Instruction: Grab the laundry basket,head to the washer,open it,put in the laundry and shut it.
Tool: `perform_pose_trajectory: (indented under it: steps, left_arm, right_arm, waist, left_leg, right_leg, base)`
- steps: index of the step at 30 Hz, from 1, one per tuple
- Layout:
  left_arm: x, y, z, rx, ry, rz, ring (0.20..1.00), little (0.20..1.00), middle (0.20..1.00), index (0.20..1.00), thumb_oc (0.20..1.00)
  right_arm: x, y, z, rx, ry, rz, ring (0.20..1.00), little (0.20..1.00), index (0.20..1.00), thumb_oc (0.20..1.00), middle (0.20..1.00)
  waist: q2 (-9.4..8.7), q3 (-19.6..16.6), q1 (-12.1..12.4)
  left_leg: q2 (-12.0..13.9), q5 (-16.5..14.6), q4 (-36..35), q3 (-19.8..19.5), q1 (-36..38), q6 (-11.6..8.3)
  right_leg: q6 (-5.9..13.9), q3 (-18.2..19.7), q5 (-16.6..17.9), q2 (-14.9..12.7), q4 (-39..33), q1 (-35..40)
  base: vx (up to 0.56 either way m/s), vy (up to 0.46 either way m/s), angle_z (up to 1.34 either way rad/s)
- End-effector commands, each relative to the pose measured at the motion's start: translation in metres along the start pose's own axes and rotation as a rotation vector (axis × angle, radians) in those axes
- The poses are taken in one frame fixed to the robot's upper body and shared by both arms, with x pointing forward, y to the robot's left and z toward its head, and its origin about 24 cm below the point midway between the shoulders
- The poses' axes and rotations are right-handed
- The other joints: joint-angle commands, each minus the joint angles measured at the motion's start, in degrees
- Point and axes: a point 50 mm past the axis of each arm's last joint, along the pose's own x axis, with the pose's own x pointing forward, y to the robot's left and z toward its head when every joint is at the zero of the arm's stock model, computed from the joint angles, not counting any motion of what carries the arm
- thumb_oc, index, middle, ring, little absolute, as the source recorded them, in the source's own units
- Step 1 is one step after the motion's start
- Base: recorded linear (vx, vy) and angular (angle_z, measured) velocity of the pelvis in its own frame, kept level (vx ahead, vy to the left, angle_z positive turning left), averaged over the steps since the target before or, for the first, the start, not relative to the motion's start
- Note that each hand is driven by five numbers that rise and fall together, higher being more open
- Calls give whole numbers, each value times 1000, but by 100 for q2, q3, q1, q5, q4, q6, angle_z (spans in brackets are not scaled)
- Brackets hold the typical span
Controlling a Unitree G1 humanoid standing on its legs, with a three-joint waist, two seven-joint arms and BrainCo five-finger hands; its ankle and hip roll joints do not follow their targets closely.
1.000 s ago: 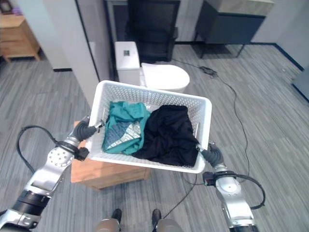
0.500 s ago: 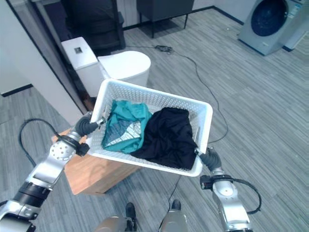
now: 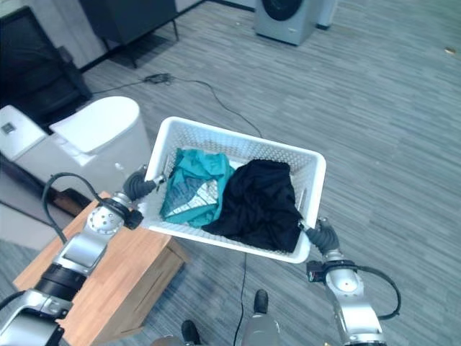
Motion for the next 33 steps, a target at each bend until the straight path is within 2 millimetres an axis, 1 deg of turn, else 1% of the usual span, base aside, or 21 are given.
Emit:
perform_pose_trajectory:
  steps: [1, 2, 3, 5, 6, 7, 10, 12, 13, 14, 15, 18, 21, 22, 24, 25, 26, 27, 28, 32, 33]
  left_arm:
    - [16, 55, 46, 78, -198, 190, 200, 200, 200, 200, 200]
    - [15, 57, 44, 73, -194, 196, 200, 200, 200, 200, 200]
    - [10, 60, 36, 65, -172, 208, 200, 200, 200, 200, 200]
    - [3, 69, 26, 57, -140, 237, 200, 200, 200, 200, 200]
    - [-3, 76, 17, 44, -114, 254, 200, 200, 200, 200, 200]
    - [-3, 76, 16, 38, -110, 257, 200, 200, 200, 200, 200]
    - [-4, 77, 14, 18, -103, 264, 200, 200, 200, 200, 200]
    - [-2, 75, 13, 20, -95, 254, 200, 200, 200, 200, 200]
    - [3, 75, 17, 27, -106, 253, 200, 200, 200, 200, 200]
    - [3, 74, 17, 27, -107, 252, 200, 200, 200, 200, 200]
    - [6, 74, 20, 31, -116, 252, 200, 200, 200, 200, 200]
    - [10, 76, 27, 43, -132, 246, 200, 200, 200, 200, 200]
    - [10, 76, 28, 49, -134, 233, 200, 200, 200, 200, 200]
    - [8, 77, 24, 59, -115, 234, 200, 200, 200, 200, 200]
    - [6, 78, 20, 66, -100, 234, 200, 200, 200, 200, 200]
    - [-2, 82, 8, 80, -58, 238, 200, 200, 200, 200, 200]
    - [-3, 82, 7, 81, -57, 239, 200, 200, 200, 200, 200]
    - [-4, 83, 6, 91, -50, 234, 200, 200, 200, 200, 200]
    - [-5, 83, 5, 97, -44, 245, 200, 200, 200, 200, 200]
    - [-4, 84, 6, 92, -43, 256, 200, 200, 200, 200, 200]
    - [-3, 84, 9, 84, -52, 266, 200, 200, 200, 200, 200]
  right_arm:
    - [-1, -22, 41, 40, -219, -87, 200, 200, 200, 200, 200]
    - [-3, -24, 40, 39, -218, -91, 200, 200, 200, 200, 200]
    - [-6, -25, 37, 38, -210, -87, 200, 200, 200, 200, 200]
    - [-4, -22, 36, 39, -209, -75, 200, 200, 200, 200, 200]
    - [-4, -26, 34, 23, -197, -87, 200, 200, 200, 200, 200]
    - [-4, -26, 35, 18, -195, -85, 200, 200, 200, 200, 200]
    - [-4, -33, 36, -5, -190, -95, 200, 200, 200, 200, 200]
    - [-4, -33, 33, -6, -179, -92, 200, 200, 200, 200, 200]
    - [-2, -31, 33, -8, -183, -88, 200, 200, 200, 200, 200]
    - [-2, -31, 33, -8, -183, -90, 200, 200, 200, 200, 200]
    - [-1, -31, 34, -8, -189, -95, 200, 200, 200, 200, 200]
    - [2, -25, 35, 21, -194, -85, 200, 200, 200, 200, 200]
    - [7, -14, 36, 42, -196, -50, 200, 200, 200, 200, 200]
    - [8, -6, 32, 66, -181, -19, 200, 200, 200, 200, 200]
    - [8, 0, 30, 71, -174, 4, 200, 200, 200, 200, 200]
    - [8, 7, 28, 76, -165, 45, 200, 200, 200, 200, 200]
    - [8, 8, 28, 76, -165, 47, 200, 200, 200, 200, 200]
    - [9, 10, 28, 72, -160, 59, 200, 200, 200, 200, 200]
    - [11, 14, 31, 53, -169, 79, 200, 200, 200, 200, 200]
    - [13, 19, 32, 53, -174, 96, 200, 200, 200, 200, 200]
    - [13, 20, 29, 59, -162, 96, 200, 200, 200, 200, 200]
  waist:
    - [-288, -291, 271]
    - [-287, -295, 241]
    - [-268, -303, 210]
    - [-220, -329, 274]
    - [-186, -256, 411]
    - [-153, -225, 428]
    - [-207, -116, 636]
    - [-210, -97, 760]
    - [-122, -92, 904]
    - [-138, -90, 908]
    - [-85, -70, 1011]
    - [-1, -114, 1264]
    - [-61, -188, 1445]
    - [-158, -359, 1473]
    - [-248, -454, 1519]
    - [-484, -557, 1592]
    - [-476, -582, 1608]
    - [-576, -540, 1583]
    - [-594, -433, 1445]
    - [-438, -365, 1300]
    - [-285, -248, 1149]
  left_leg:
    - [143, -898, 687, -448, 155, 236]
    - [355, -939, 891, -506, 144, 196]
    - [723, -854, 1169, -594, 227, 191]
    - [1280, -173, 2047, -736, 25, 135]
    - [1514, 248, 2983, -1121, -275, 168]
    - [1643, 504, 3297, -1205, -468, 118]
    - [848, 158, 3177, -1330, -1391, 260]
    - [560, 63, 2618, -1151, -1692, 232]
    - [136, 262, 1818, -1111, -1906, 197]
    - [107, 301, 1739, -1103, -1868, 200]
    - [-144, 561, 1304, -1168, -2000, 152]
    - [-606, 844, 580, -1299, -2308, 99]
    - [-694, 896, 586, -1171, -2519, 168]
    - [-675, 872, 533, -1086, -2245, 377]
    - [-697, 834, 565, -1054, -2198, 493]
    - [-829, 565, 709, -1007, -2078, 663]
    - [-800, 585, 709, -986, -2108, 666]
    - [-858, 412, 793, -931, -2004, 763]
    - [-867, 145, 911, -889, -1824, 955]
    - [-730, 79, 874, -949, -1608, 1021]
    - [-696, -4, 752, -1163, -1260, 1051]
  right_leg:
    - [613, -89, -76, -662, 370, -339]
    - [539, -49, -252, -530, 566, -353]
    - [301, 48, -597, -250, 894, -327]
    - [13, 99, -855, 259, 861, -98]
    - [-173, 260, -1120, 590, 771, 197]
    - [-270, 199, -1187, 700, 707, 288]
    - [-344, 176, -1153, 746, 420, 557]
    - [-279, 153, -1224, 751, 391, 675]
    - [-249, 132, -1316, 863, 415, 802]
    - [-245, 130, -1321, 840, 418, 803]
    - [-246, 137, -1392, 952, 429, 923]
    - [-300, 261, -1566, 1227, 382, 1227]
    - [-362, 487, -1762, 1339, 315, 1555]
    - [-369, 511, -1925, 1372, 401, 1715]
    - [-353, 558, -1979, 1359, 510, 1756]
    - [-59, 508, -1760, 1234, 1058, 1700]
    - [-62, 532, -1742, 1250, 1071, 1655]
    - [255, 499, -1352, 1159, 1652, 1519]
    - [824, 630, -547, 985, 2835, 1025]
    - [881, 646, -338, 957, 3674, 431]
    - [638, 729, -682, 804, 3789, -110]
  base:
    - [182, -554, 0]
    - [225, -620, 35]
    - [321, -619, 43]
    - [399, -671, 23]
    - [375, -625, -36]
    - [347, -563, -71]
    - [122, -197, -23]
    - [240, -73, -48]
    - [225, -53, -66]
    - [265, -47, -36]
    - [231, -63, -31]
    - [338, -83, -59]
    - [475, -47, -43]
    - [468, -29, -53]
    - [502, 3, -54]
    - [490, 29, -48]
    - [457, 41, -19]
    - [344, 49, -42]
    - [339, 47, -20]
    - [255, 34, 21]
    - [336, 31, 22]
